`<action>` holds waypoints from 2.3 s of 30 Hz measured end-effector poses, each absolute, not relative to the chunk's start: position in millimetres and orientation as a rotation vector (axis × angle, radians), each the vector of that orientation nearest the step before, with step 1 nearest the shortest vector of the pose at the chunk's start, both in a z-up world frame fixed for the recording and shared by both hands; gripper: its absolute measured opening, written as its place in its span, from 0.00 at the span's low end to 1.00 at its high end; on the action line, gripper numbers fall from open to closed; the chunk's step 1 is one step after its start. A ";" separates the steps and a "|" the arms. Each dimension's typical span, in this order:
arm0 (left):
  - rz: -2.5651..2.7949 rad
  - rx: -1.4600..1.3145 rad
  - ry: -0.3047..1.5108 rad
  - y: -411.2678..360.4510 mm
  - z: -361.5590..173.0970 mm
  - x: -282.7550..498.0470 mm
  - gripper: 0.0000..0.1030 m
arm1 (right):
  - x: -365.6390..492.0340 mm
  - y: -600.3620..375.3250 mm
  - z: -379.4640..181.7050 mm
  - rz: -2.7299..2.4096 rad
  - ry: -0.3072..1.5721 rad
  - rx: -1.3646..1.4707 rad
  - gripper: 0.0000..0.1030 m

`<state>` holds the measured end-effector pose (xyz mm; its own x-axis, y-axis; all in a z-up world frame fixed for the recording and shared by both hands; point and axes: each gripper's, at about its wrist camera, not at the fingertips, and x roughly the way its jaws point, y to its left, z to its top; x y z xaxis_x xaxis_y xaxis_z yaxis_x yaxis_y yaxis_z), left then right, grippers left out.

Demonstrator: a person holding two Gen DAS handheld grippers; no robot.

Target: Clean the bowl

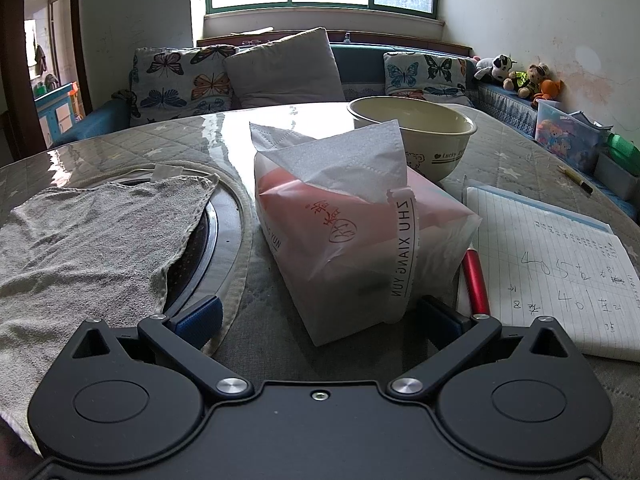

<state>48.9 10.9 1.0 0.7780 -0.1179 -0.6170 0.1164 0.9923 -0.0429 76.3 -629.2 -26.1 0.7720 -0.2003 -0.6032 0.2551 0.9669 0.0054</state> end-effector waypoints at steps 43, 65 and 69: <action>-0.127 -0.003 0.667 9.2 0.2 46.9 1.00 | 81.7 -632.0 -26.5 -0.247 0.643 0.090 1.00; -0.126 -0.002 0.667 8.9 0.1 46.8 1.00 | 81.3 -632.0 -26.3 -0.247 0.643 0.090 1.00; -0.127 -0.003 0.667 8.8 0.0 46.8 1.00 | 81.5 -632.3 -26.2 -0.247 0.643 0.090 1.00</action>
